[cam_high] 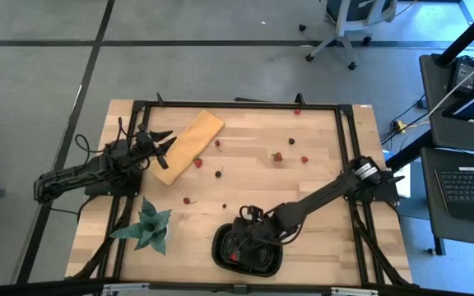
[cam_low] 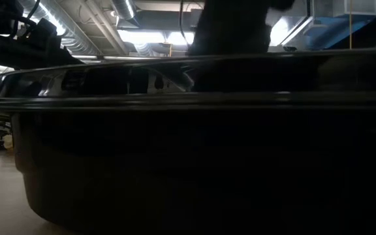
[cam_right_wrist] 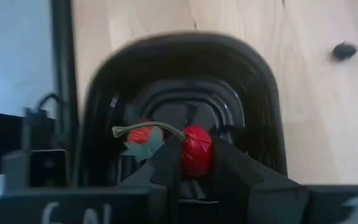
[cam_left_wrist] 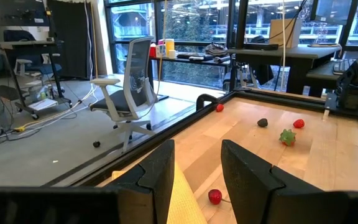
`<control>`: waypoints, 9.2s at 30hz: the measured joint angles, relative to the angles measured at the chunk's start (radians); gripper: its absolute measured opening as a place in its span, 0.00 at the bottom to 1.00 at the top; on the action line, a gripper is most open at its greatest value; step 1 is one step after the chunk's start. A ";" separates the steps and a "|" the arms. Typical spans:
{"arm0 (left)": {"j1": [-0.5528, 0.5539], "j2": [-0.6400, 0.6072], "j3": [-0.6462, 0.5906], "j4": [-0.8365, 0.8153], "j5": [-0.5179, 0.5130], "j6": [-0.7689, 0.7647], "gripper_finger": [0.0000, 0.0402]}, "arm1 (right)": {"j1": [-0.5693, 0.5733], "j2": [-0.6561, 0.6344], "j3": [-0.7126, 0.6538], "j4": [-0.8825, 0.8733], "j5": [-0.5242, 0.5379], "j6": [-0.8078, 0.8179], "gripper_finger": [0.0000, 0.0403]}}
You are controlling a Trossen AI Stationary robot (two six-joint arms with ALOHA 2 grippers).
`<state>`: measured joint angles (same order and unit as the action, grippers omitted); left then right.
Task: Pick and placing Produce into tupperware
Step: Put the top right red cherry into the black container, then put the blueberry into the black container
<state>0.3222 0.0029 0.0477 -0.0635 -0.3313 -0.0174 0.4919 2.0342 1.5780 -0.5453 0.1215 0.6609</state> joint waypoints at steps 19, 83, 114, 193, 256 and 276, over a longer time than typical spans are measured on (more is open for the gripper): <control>0.000 0.000 0.000 0.000 0.000 -0.002 0.31 | 0.003 0.108 0.000 0.003 -0.020 0.018 0.19; 0.000 0.004 0.000 0.006 0.249 -0.091 0.31 | -0.479 -0.788 -0.738 0.273 -0.038 -0.218 0.45; -0.172 0.991 0.564 -0.031 0.508 0.286 0.31 | -0.588 -0.899 -0.988 0.505 0.002 -0.143 0.45; -0.435 1.783 0.768 0.089 0.491 0.386 0.17 | -0.587 -0.898 -0.987 0.496 0.002 -0.124 0.45; -0.576 1.740 1.160 0.073 0.386 0.226 0.14 | -0.550 -0.898 -0.987 0.496 -0.002 -0.089 0.45; -0.704 2.135 1.525 0.052 0.377 0.095 0.14 | -0.441 -0.898 -0.987 0.441 -0.001 -0.062 0.45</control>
<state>-0.3814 2.1383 1.5729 -0.0114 0.0456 0.0776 0.0505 1.1358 0.5907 -0.1039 0.1210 0.5987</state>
